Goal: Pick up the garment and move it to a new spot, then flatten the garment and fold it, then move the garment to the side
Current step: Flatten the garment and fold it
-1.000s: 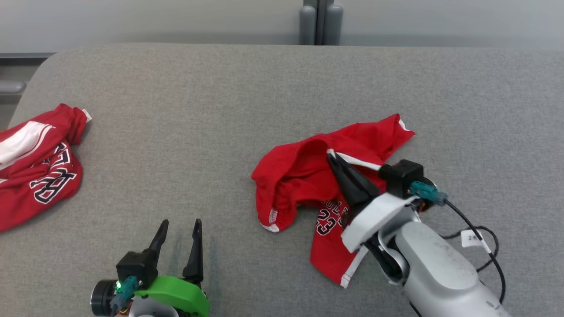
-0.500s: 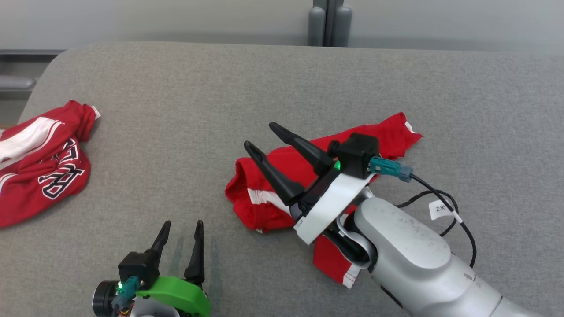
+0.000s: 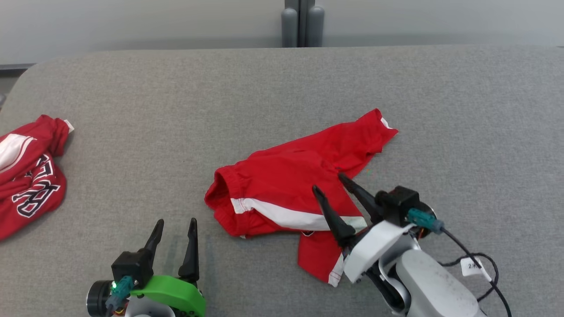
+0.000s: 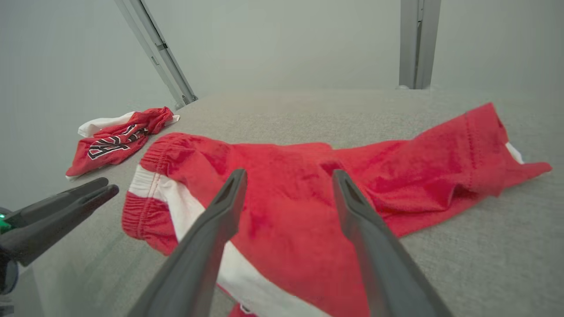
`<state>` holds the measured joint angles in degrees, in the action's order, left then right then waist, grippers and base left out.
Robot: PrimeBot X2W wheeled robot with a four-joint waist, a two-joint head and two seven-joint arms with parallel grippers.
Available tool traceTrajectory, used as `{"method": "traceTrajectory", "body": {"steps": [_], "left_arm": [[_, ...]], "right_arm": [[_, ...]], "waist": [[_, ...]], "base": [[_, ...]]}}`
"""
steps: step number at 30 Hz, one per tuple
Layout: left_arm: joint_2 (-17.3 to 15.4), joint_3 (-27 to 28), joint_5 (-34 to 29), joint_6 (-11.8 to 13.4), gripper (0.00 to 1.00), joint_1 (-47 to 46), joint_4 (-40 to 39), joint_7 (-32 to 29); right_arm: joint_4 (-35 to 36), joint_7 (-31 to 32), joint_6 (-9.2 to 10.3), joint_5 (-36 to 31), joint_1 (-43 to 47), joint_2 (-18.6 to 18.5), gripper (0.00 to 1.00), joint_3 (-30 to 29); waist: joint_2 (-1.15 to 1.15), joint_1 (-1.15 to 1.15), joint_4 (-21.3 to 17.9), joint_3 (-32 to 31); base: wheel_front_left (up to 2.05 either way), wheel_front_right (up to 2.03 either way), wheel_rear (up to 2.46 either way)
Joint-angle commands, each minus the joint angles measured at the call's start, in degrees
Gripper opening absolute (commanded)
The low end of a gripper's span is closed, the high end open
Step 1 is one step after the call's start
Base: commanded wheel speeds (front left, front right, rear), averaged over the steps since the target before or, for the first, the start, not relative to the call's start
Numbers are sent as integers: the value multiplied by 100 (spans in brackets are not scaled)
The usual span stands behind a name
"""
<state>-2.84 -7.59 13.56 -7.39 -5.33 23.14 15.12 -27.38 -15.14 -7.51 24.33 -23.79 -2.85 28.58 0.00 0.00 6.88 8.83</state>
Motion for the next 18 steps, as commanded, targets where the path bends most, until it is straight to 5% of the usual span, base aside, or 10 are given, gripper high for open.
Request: {"method": "traceTrajectory", "body": {"steps": [1, 18], "left_arm": [[-16, 26, -28, -10, 100, -2, -10, 5], [-15, 87, -24, -10, 100, 120, -12, 5]], "right_arm": [[-33, -2, 4, -106, 231, -24, 100, -50], [38, -2, 5, -581, 1575, -221, 100, -42]], "waist": [[0, 0, -60, -35], [0, 0, -166, -194]], "base": [[0, 0, 0], [0, 0, 0]]}}
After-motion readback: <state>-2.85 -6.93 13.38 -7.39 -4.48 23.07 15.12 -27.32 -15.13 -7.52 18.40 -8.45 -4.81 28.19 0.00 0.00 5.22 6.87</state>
